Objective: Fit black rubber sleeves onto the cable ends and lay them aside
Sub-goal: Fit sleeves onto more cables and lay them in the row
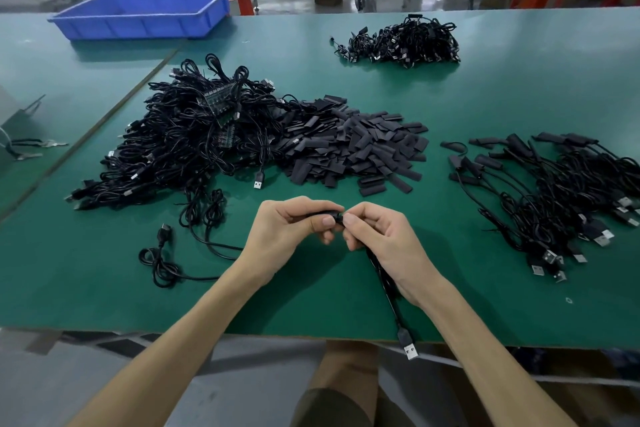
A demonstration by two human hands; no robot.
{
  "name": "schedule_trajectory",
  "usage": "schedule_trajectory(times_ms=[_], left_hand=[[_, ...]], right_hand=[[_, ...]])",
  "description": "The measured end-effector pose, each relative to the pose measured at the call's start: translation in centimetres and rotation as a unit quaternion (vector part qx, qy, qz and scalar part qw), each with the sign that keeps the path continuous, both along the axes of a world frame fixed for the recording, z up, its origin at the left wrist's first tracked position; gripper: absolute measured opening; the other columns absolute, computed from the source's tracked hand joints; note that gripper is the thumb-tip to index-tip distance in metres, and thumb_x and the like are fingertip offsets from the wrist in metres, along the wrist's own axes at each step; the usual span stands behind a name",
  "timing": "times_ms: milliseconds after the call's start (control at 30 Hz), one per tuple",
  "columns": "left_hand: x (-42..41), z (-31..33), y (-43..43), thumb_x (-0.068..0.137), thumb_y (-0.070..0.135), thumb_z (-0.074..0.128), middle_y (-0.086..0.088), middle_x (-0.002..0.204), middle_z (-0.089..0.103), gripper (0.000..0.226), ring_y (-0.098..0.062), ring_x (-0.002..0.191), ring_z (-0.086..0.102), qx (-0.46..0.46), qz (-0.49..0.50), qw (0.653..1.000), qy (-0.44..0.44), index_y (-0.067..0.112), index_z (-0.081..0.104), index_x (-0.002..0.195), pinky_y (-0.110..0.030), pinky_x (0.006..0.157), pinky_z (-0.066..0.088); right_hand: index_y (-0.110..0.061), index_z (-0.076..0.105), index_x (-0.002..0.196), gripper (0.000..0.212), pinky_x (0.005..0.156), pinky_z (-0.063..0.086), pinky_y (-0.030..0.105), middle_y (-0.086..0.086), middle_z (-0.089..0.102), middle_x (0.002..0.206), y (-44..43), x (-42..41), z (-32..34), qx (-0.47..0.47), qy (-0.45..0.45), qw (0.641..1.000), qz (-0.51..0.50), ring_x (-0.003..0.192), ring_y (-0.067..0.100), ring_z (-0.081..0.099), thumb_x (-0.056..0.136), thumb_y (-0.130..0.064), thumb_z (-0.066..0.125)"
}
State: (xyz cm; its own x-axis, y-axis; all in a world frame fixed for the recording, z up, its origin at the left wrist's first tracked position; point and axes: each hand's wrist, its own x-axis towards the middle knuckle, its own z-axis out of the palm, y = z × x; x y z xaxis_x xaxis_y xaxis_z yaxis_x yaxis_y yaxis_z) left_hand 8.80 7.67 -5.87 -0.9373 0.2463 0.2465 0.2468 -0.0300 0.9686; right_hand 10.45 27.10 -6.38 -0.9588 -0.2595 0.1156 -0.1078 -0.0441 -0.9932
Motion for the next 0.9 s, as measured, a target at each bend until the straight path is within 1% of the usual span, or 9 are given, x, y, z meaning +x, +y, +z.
schedule_trajectory(times_ms=[133, 367, 600, 700, 767, 900], left_hand=[[0.03, 0.09, 0.21, 0.09, 0.0, 0.07, -0.013, 0.085, 0.073, 0.017, -0.026, 0.065, 0.067, -0.036, 0.005, 0.999, 0.039, 0.001, 0.078, 0.105, -0.029, 0.073, 0.056], [0.08, 0.18, 0.17, 0.088, 0.001, 0.072, -0.011, 0.085, 0.072, 0.017, -0.028, 0.063, 0.067, -0.057, 0.024, 0.995, 0.08, 0.001, 0.078, 0.105, -0.03, 0.07, 0.057], [0.24, 0.33, 0.23, 0.088, 0.003, 0.074, -0.007, 0.086, 0.073, 0.017, -0.023, 0.061, 0.067, -0.091, 0.037, 0.99, 0.096, 0.003, 0.079, 0.104, -0.027, 0.067, 0.055], [0.51, 0.39, 0.3, 0.091, 0.01, 0.073, 0.001, 0.077, 0.07, 0.008, -0.016, 0.058, 0.065, -0.136, 0.062, 0.98, 0.132, 0.007, 0.08, 0.093, -0.021, 0.064, 0.051], [0.67, 0.49, 0.42, 0.094, 0.015, 0.071, 0.004, 0.071, 0.068, 0.012, -0.014, 0.056, 0.064, -0.166, 0.08, 0.969, 0.162, 0.011, 0.079, 0.087, -0.017, 0.062, 0.048], [0.42, 0.52, 0.32, 0.09, 0.014, 0.073, 0.001, 0.084, 0.072, 0.012, -0.018, 0.064, 0.068, -0.128, 0.056, 0.981, 0.137, 0.006, 0.079, 0.098, -0.022, 0.067, 0.053]], right_hand=[[-0.001, 0.068, 0.095, 0.021, 0.074, 0.047, 0.018, -0.001, 0.063, 0.069, 0.01, 0.02, -0.15, 0.0, 0.001, 1.0, -0.007, 0.07, 0.009, 0.057, 0.106, -0.016, 0.057], [-0.001, 0.068, 0.095, 0.021, 0.074, 0.047, 0.019, -0.002, 0.063, 0.069, -0.07, -0.06, -0.04, -0.006, -0.002, 1.0, 0.0, 0.07, 0.009, 0.057, 0.105, -0.018, 0.059], [-0.005, 0.067, 0.093, 0.021, 0.076, 0.047, 0.02, -0.003, 0.062, 0.069, -0.05, 0.01, 0.12, 0.015, -0.003, 1.0, -0.002, 0.07, 0.008, 0.057, 0.106, -0.018, 0.058], [-0.006, 0.066, 0.091, 0.023, 0.075, 0.046, 0.018, -0.003, 0.06, 0.066, -0.13, 0.02, 0.18, 0.013, -0.004, 1.0, -0.005, 0.068, 0.008, 0.056, 0.107, -0.019, 0.056], [-0.008, 0.066, 0.089, 0.024, 0.073, 0.045, 0.017, -0.004, 0.059, 0.065, -0.14, 0.0, 0.29, 0.011, 0.001, 1.0, -0.003, 0.066, 0.008, 0.054, 0.108, -0.019, 0.055], [-0.002, 0.065, 0.092, 0.023, 0.076, 0.046, 0.016, -0.007, 0.06, 0.065, -0.19, 0.01, 0.34, 0.005, 0.006, 1.0, -0.002, 0.068, 0.007, 0.056, 0.107, -0.017, 0.056]])
